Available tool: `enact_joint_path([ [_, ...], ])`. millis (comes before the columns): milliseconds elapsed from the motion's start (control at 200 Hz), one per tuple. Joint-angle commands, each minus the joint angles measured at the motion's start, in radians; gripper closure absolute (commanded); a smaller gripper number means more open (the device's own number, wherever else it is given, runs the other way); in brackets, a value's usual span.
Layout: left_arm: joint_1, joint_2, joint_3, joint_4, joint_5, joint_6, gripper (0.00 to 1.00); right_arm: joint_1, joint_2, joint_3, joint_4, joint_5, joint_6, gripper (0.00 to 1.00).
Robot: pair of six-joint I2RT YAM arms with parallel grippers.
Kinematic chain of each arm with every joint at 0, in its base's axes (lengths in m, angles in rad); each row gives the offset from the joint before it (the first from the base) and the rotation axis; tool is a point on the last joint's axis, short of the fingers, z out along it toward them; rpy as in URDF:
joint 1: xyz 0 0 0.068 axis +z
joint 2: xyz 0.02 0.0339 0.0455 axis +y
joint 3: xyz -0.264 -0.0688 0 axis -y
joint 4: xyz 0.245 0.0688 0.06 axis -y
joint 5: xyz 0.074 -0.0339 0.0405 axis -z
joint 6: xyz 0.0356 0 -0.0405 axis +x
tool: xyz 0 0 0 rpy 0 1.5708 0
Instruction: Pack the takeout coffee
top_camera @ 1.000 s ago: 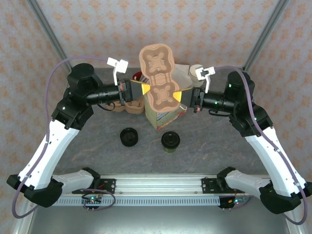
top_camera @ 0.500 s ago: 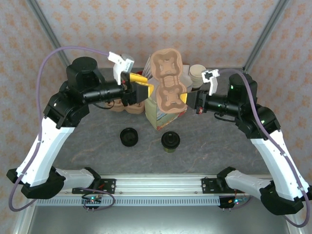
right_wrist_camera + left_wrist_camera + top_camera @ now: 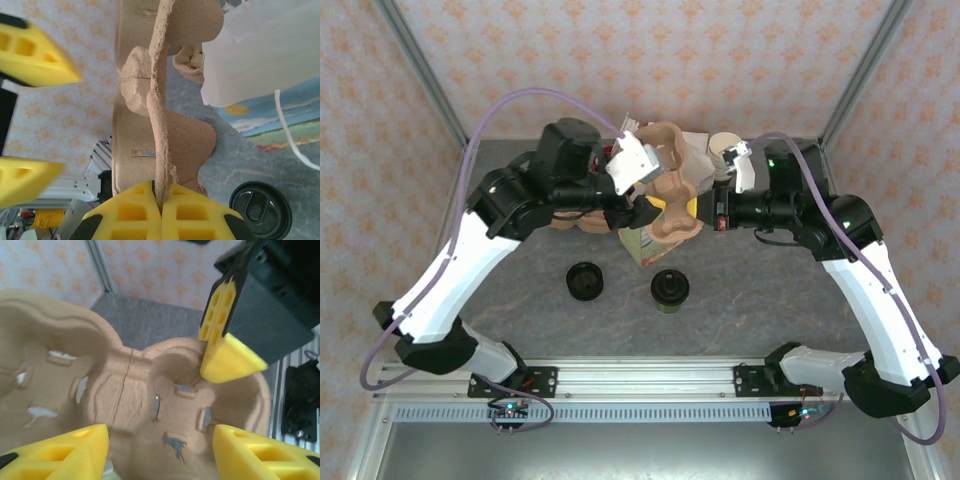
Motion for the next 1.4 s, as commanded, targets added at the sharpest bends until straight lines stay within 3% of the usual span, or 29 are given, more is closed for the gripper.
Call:
enact_joint_path([
  [0,-0.005,0.023,0.061,-0.071,-0.026,0.109,0.43,0.021,-0.003,0.049,-0.052,-0.007,-0.033,1.0],
  [280,-0.005,0.081,0.099,-0.103,-0.06,0.135,0.46,0.062,0.026,0.062,-0.094,0.008,-0.066,1.0],
  [445,-0.005,0.079,0.095,-0.095,-0.078,0.14,0.37,0.065,0.026,0.062,-0.104,0.013,-0.071,1.0],
  [746,-0.005,0.109,0.095,-0.129,-0.054,0.173,0.36,0.065,0.017,0.057,-0.096,0.001,-0.073,1.0],
  [1001,-0.005,0.142,0.102,-0.149,-0.046,0.164,0.39,0.066,0.016,0.056,-0.092,0.002,-0.078,1.0],
  [1146,-0.005,0.143,0.101,-0.14,-0.056,0.154,0.48,0.065,0.02,0.049,-0.085,0.003,-0.077,1.0],
  [1396,-0.004,0.139,0.098,-0.141,-0.075,0.139,0.56,0.065,0.012,0.037,-0.085,0.04,-0.064,0.8],
])
